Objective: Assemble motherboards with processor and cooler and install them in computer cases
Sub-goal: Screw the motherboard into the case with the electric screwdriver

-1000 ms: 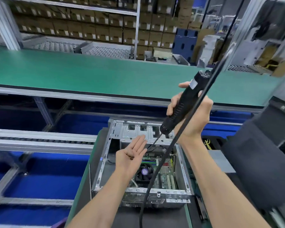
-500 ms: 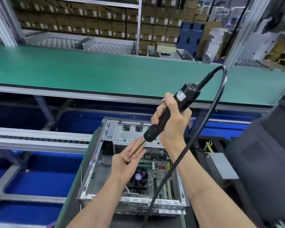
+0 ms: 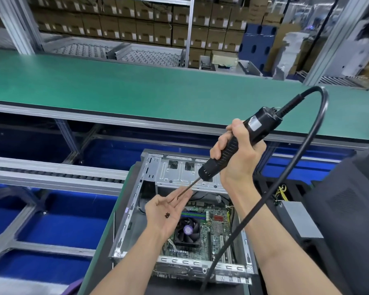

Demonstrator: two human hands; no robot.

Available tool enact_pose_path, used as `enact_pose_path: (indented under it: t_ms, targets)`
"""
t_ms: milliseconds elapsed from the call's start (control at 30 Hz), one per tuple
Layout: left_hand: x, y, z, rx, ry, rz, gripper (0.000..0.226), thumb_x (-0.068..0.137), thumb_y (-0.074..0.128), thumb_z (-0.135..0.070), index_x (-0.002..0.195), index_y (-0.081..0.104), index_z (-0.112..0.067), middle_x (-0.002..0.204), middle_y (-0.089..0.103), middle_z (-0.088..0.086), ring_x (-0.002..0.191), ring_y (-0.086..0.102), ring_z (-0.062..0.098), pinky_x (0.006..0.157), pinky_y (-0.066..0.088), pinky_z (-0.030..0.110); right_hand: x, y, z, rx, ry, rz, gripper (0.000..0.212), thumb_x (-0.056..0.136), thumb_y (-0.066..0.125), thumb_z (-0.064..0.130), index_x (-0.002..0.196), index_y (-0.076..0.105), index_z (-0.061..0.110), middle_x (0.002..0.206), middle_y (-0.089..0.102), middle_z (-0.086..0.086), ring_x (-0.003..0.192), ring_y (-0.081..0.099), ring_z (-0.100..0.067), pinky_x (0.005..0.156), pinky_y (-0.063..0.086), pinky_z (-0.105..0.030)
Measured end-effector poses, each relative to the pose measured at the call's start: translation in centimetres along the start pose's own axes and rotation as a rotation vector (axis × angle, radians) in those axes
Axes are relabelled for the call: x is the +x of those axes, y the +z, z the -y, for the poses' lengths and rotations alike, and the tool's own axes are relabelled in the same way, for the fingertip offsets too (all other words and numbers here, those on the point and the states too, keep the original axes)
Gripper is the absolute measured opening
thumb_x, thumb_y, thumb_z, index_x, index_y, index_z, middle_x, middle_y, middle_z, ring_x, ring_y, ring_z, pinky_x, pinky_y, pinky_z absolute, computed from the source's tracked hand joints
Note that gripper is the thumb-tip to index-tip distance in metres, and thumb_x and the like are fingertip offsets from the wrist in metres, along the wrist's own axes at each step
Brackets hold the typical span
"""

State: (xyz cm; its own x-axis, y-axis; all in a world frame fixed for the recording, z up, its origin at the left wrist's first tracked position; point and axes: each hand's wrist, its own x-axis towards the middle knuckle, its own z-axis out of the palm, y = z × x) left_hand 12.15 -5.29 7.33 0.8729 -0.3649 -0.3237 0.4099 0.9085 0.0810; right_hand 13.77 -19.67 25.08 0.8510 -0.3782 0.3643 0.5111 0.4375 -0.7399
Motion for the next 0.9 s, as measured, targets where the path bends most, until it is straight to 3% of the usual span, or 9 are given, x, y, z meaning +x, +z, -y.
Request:
enact_pose_path:
  t_ms: [133, 233, 367, 533, 767, 900]
  targets:
    - [0.0, 0.1, 0.0, 0.204, -0.011, -0.164, 0.041, 0.083, 0.065, -0.011, 0.110, 0.063, 0.020, 0.110, 0.066, 0.036, 0.093, 0.073, 0.040, 0.062, 0.062, 0.031, 0.3, 0.1, -0.3, -0.021, -0.029, 0.002, 0.025, 0.085, 0.068, 0.025, 0.078, 0.054, 0.005, 0.049, 0.047, -0.008, 0.033, 0.039, -0.021, 0.046, 0.037, -0.029]
    - [0.1, 0.0, 0.1, 0.237, 0.006, -0.222, 0.030, 0.079, 0.075, -0.008, 0.096, 0.069, 0.015, 0.101, 0.071, 0.030, 0.088, 0.075, 0.031, 0.059, 0.061, 0.026, 0.3, 0.2, -0.5, -0.038, -0.034, 0.009, 0.023, 0.086, 0.068, 0.025, 0.077, 0.055, 0.007, 0.049, 0.047, -0.007, 0.034, 0.040, -0.022, 0.046, 0.037, -0.028]
    - [0.5, -0.3, 0.3, 0.189, 0.051, -0.270, 0.033, 0.074, 0.070, 0.001, 0.104, 0.064, 0.013, 0.095, 0.073, 0.025, 0.084, 0.076, 0.025, 0.060, 0.061, 0.022, 0.3, 0.3, -0.9, -0.042, -0.034, 0.012, 0.022, 0.086, 0.067, 0.025, 0.077, 0.055, 0.008, 0.049, 0.047, -0.007, 0.034, 0.040, -0.021, 0.046, 0.038, -0.028]
    - [0.9, -0.4, 0.0, 0.142, 0.078, -0.302, 0.016, 0.091, 0.063, -0.001, 0.101, 0.066, 0.011, 0.095, 0.073, 0.023, 0.082, 0.076, 0.022, 0.058, 0.060, 0.021, 0.6, 0.6, -1.4, -0.032, -0.023, -0.008, 0.023, 0.085, 0.068, 0.026, 0.076, 0.057, 0.009, 0.049, 0.047, -0.007, 0.034, 0.041, -0.021, 0.046, 0.039, -0.029]
    - [0.8, -0.4, -0.2, 0.116, 0.101, -0.273, 0.029, 0.073, 0.070, -0.002, 0.098, 0.068, 0.012, 0.095, 0.074, 0.023, 0.082, 0.076, 0.021, 0.058, 0.060, 0.021, 1.1, 0.9, -1.6, 0.000, 0.015, 0.008, 0.022, 0.082, 0.069, 0.026, 0.075, 0.058, 0.009, 0.050, 0.047, -0.008, 0.034, 0.040, -0.021, 0.046, 0.039, -0.029]
    - [1.0, -0.5, -0.5, 0.092, 0.082, -0.270, 0.018, 0.071, 0.071, -0.002, 0.083, 0.076, 0.011, 0.094, 0.074, 0.022, 0.081, 0.076, 0.020, 0.056, 0.059, 0.020, 1.0, 0.8, -1.8, 0.020, 0.048, 0.026, 0.020, 0.082, 0.067, 0.023, 0.075, 0.056, 0.007, 0.049, 0.046, -0.009, 0.034, 0.039, -0.020, 0.046, 0.038, -0.027]
